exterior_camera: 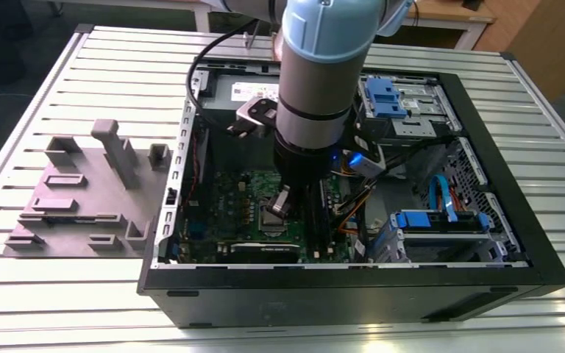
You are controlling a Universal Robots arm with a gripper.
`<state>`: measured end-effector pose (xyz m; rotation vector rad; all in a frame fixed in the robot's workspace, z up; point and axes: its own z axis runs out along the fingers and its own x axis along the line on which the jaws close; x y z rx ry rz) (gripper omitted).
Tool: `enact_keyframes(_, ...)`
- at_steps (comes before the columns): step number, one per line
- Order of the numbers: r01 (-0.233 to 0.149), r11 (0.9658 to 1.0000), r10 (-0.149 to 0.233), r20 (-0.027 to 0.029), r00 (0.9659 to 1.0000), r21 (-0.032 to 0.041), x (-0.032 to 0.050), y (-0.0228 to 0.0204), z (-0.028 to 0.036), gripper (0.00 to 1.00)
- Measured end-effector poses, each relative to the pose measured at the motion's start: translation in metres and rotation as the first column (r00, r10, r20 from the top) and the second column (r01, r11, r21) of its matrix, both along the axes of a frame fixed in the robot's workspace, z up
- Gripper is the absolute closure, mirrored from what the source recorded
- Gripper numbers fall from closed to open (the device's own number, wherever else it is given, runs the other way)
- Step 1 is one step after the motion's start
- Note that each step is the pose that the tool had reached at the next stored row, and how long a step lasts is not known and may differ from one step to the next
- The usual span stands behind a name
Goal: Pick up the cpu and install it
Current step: 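Install the first cpu locking lever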
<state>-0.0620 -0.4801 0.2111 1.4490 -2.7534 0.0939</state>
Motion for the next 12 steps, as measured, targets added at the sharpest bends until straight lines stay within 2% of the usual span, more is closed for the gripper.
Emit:
enact_keyframes(4, 0.0, 0.9999, 0.0, 0.0019, 1.0, -0.0114, -0.0019, 0.0032, 0.0, 0.9)
enact_keyframes(12, 0.0, 0.9997, 0.0, 0.0029, 1.0, -0.0238, -0.0037, 0.006, -0.0001, 0.9)
